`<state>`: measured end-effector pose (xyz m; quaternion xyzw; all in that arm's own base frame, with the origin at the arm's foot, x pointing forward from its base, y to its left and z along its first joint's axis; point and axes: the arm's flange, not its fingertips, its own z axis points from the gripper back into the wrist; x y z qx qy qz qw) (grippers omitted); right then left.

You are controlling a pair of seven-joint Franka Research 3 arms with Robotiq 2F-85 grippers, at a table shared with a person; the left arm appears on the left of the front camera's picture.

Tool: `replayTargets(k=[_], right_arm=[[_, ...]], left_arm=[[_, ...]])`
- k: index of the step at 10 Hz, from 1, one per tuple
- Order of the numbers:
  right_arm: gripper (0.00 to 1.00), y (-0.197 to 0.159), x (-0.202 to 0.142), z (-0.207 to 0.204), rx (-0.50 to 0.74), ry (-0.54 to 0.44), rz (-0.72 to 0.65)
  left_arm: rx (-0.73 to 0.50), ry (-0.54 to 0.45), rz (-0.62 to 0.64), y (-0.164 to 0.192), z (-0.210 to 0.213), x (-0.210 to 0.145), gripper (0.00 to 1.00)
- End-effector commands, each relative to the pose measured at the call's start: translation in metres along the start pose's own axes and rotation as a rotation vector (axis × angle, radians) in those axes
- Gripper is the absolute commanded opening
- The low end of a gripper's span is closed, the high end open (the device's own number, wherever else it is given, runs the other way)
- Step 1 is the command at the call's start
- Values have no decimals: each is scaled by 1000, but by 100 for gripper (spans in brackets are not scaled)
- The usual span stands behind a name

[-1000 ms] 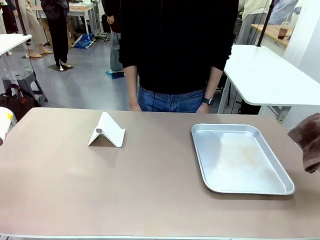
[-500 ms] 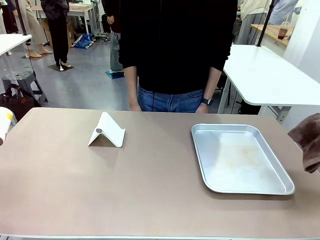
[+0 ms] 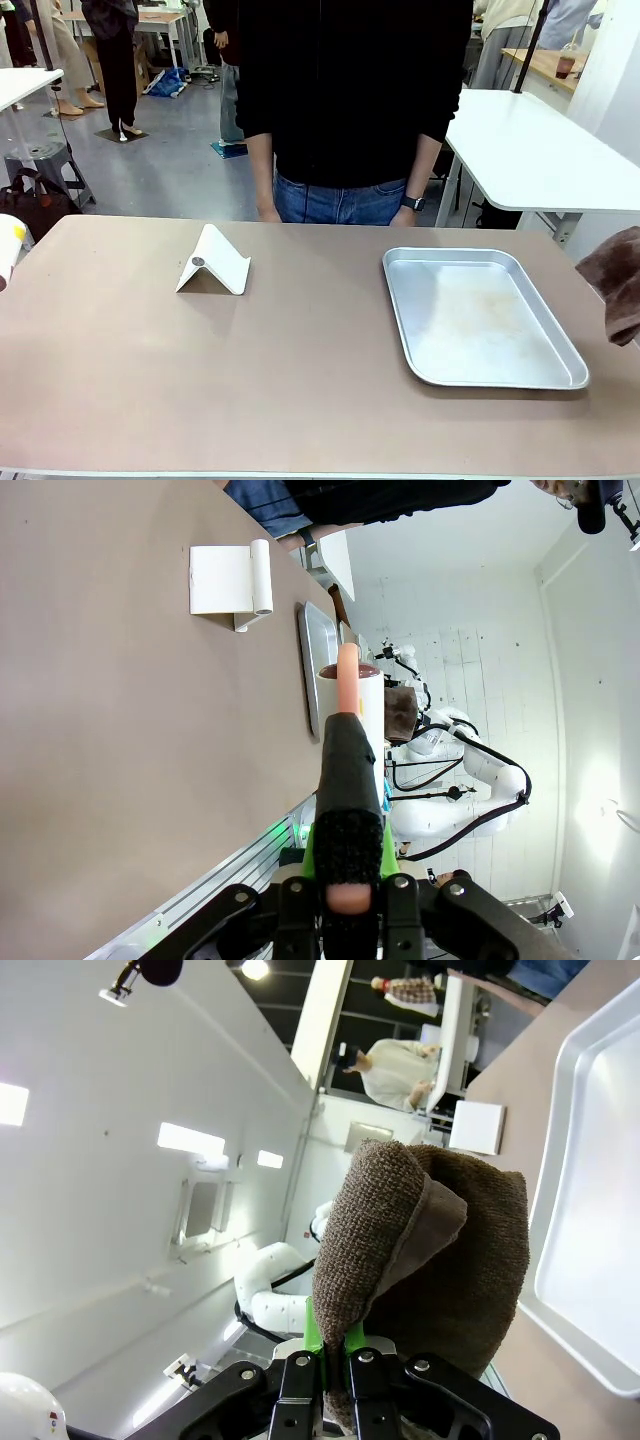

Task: Clean the surface of the table.
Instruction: Return the Lint Roller and towel to their original positions.

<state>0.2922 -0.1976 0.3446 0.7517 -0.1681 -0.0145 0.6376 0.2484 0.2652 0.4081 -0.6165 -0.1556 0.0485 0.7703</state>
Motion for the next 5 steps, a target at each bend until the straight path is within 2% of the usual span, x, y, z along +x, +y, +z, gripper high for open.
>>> replayTargets(k=[1, 5], right_arm=[[0, 3, -1, 2, -1, 6, 0], [0, 3, -1, 2, -1, 6, 0]], left_arm=[[-6, -13, 10, -5, -1, 1, 22], [-6, -13, 10, -5, -1, 1, 22]])
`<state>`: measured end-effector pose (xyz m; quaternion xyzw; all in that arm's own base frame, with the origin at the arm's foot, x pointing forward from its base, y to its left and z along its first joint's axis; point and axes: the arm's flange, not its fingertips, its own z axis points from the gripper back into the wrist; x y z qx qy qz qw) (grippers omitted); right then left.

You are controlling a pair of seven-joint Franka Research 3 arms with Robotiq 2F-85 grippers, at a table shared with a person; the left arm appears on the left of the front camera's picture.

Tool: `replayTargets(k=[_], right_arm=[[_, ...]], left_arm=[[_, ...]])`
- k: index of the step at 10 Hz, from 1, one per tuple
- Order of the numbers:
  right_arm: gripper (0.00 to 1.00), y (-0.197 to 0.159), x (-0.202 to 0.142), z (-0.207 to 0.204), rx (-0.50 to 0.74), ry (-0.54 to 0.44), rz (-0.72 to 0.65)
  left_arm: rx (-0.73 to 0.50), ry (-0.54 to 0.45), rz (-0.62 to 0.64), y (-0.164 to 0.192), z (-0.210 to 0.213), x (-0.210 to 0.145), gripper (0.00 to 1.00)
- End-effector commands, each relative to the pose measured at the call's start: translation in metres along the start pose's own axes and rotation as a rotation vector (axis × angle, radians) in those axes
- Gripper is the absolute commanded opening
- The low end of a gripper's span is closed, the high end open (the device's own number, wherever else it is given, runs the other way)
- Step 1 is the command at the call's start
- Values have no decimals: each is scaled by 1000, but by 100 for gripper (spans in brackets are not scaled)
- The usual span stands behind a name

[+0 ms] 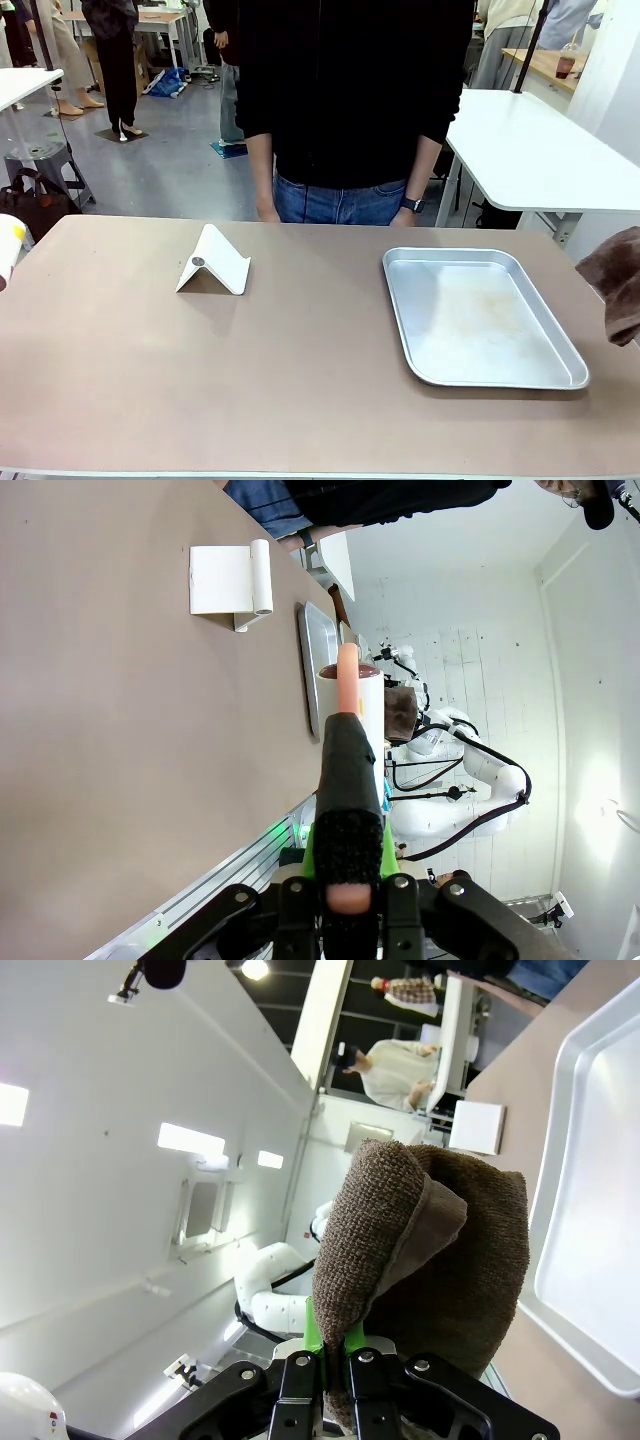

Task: Clean the surface of the table.
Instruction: Return the Lint Roller and towel to their original positions.

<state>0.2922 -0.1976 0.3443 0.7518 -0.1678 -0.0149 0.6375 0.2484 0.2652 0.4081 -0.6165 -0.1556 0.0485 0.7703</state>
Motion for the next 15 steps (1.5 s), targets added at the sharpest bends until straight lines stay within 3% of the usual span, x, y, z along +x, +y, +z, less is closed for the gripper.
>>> replayTargets(k=[1, 2, 3, 4, 6, 8, 11, 12, 14, 15], right_arm=[[0, 3, -1, 2, -2, 6, 1], [8, 0, 0, 0, 0, 0, 0], [8, 6, -2, -2, -15, -33, 10], [8, 12, 0, -20, -49, -41, 48], [8, 26, 6, -77, -56, 74, 92], [8, 30, 13, -143, -69, 172, 107], [8, 23, 10, -228, -79, 158, 161], [8, 15, 8, -255, -98, 173, 162], [8, -9, 2, -295, -148, 240, 156], [8, -16, 2, -303, -147, 255, 150]], left_arm=[[-6, -13, 10, -5, -1, 1, 22], [0, 0, 0, 0, 0, 0, 22], [58, -46, 36, -7, -3, 4, 22], [-28, 12, 32, -19, -12, 8, 22], [-9, 77, 9, -46, -42, 16, 22], [40, 176, -7, -72, -89, 27, 22], [178, 196, -49, -96, -173, 42, 22], [200, 245, -64, -101, -202, 53, 22], [243, 159, -105, -106, -241, 77, 22], [203, 150, -96, -109, -249, 84, 22]])
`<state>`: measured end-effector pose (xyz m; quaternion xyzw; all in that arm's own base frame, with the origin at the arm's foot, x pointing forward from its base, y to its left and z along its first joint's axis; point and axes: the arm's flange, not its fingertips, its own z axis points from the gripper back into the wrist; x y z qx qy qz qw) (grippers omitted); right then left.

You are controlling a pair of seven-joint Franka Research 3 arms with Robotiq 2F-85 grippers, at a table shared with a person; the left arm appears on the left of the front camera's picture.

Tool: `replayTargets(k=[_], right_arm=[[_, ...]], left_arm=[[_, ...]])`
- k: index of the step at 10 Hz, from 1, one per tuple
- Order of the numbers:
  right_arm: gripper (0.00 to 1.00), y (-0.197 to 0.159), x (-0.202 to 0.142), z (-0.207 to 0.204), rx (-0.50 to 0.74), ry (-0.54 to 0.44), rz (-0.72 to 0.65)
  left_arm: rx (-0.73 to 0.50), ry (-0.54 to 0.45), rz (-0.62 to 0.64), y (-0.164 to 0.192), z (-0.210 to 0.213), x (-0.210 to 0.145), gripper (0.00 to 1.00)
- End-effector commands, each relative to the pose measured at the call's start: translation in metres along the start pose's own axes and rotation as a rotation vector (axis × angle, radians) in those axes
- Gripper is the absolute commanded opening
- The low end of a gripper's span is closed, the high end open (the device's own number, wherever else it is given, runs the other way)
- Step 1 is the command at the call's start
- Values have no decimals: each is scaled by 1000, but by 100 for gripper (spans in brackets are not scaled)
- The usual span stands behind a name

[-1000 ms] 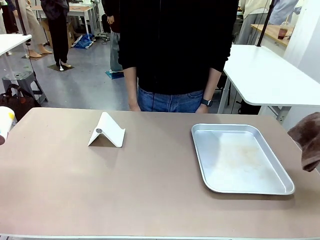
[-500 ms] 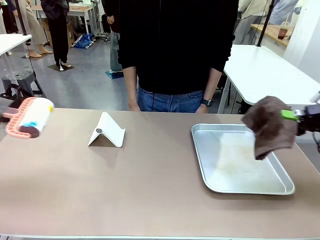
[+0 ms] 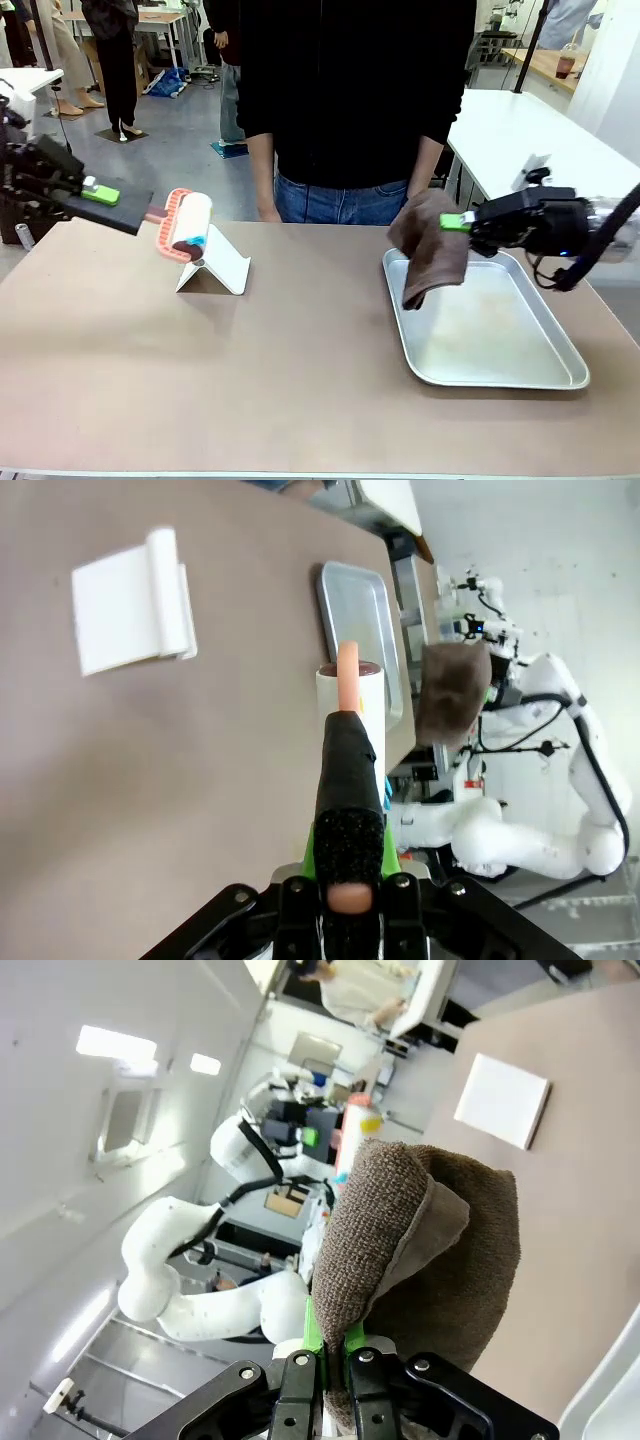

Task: Clean the surface of the table.
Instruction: Return the Lint Roller and towel to their original positions.

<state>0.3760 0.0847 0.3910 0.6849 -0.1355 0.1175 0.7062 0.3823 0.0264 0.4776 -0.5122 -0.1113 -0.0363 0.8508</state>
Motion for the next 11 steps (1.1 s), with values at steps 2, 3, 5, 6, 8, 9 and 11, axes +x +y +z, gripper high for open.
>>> replayTargets(k=[2, 3, 5, 6, 8, 9, 11], right_arm=[[8, 0, 0, 0, 0, 0, 0], [8, 0, 0, 0, 0, 0, 0], [8, 0, 0, 0, 0, 0, 0], [8, -5, -1, -1, -5, 2, -12], [8, -14, 27, -32, 14, 45, 27], [8, -22, 39, -57, 8, 95, 26], [8, -35, 47, -98, -52, 168, 5]], left_arm=[[0, 0, 0, 0, 0, 0, 22], [0, 0, 0, 0, 0, 0, 22], [0, 0, 0, 0, 0, 0, 22], [-7, -5, 16, 3, -1, 4, 22], [64, 26, 29, -1, -25, 38, 22], [126, 38, 32, 0, -41, 63, 22], [160, 91, 43, 0, -67, 82, 22]])
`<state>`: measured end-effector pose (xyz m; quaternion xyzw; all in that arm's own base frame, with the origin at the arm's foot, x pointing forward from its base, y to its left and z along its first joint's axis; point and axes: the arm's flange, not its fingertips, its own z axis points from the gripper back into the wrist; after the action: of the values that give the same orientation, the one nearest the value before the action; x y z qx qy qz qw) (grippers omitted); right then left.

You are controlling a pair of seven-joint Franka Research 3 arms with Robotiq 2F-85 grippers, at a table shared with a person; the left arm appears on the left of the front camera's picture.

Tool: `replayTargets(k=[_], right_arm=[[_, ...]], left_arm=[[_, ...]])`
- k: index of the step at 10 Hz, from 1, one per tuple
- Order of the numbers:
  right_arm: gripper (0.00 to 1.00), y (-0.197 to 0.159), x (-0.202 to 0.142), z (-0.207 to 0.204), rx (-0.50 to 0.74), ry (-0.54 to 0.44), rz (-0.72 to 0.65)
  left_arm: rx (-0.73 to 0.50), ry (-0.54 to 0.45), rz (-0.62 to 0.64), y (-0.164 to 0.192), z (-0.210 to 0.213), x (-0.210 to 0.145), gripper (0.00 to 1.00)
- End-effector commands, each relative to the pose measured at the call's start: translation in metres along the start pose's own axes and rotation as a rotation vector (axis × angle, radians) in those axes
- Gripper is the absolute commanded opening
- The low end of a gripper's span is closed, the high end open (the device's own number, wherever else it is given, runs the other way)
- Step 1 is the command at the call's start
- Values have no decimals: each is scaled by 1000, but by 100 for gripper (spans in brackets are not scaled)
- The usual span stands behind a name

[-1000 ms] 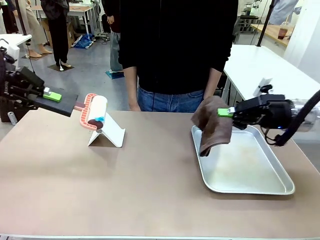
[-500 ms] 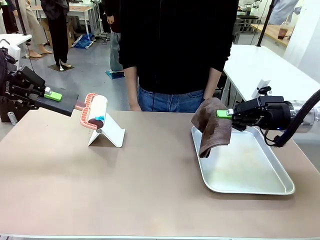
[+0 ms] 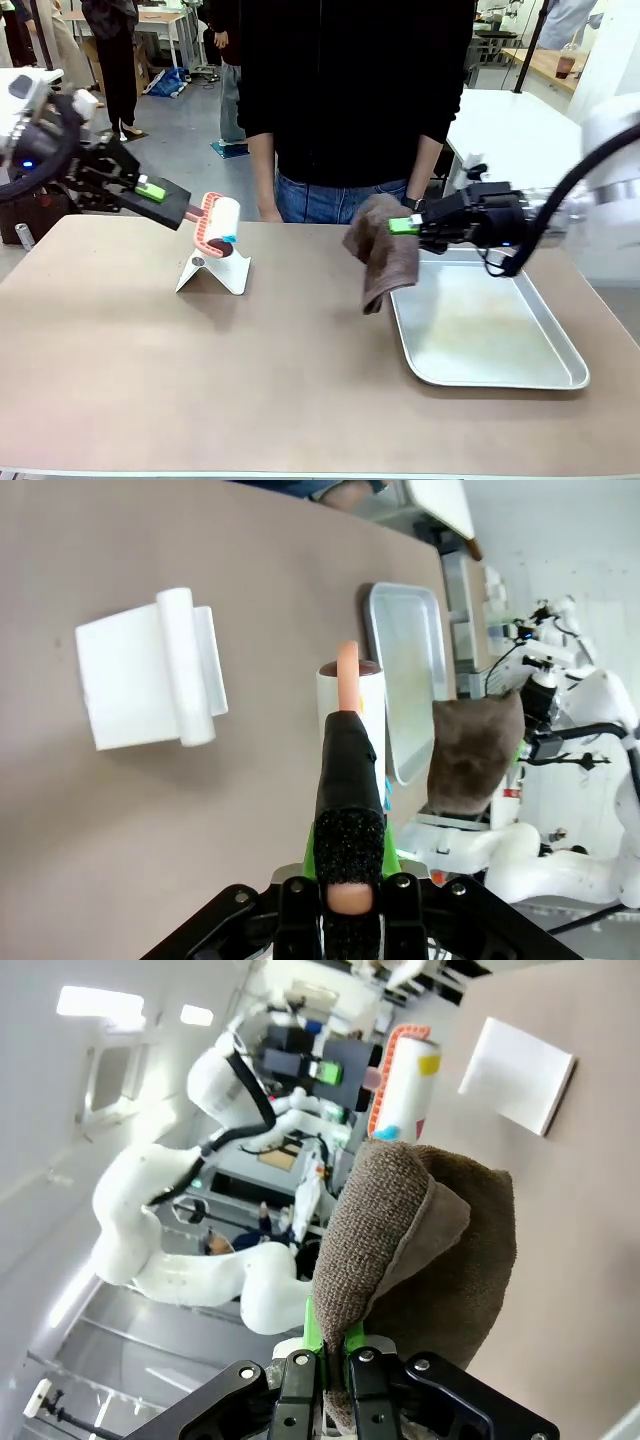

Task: Clean the surface of the table.
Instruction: Return the Lint Roller and towel to their original positions.

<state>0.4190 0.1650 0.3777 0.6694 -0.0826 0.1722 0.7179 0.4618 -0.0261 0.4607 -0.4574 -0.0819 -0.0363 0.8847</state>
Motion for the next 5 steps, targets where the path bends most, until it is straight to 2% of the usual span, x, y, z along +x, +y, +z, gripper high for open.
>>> replayTargets(k=[1, 3, 5], right_arm=[[8, -20, 20, -31, -88, 63, -33], [8, -40, 26, -60, -147, 165, -76], [8, -56, 31, -73, -176, 198, -111]], left_arm=[[41, 48, 13, -5, -9, 15, 22], [107, 78, -30, 2, -30, 18, 22], [144, 106, -62, 10, -46, 25, 22]])
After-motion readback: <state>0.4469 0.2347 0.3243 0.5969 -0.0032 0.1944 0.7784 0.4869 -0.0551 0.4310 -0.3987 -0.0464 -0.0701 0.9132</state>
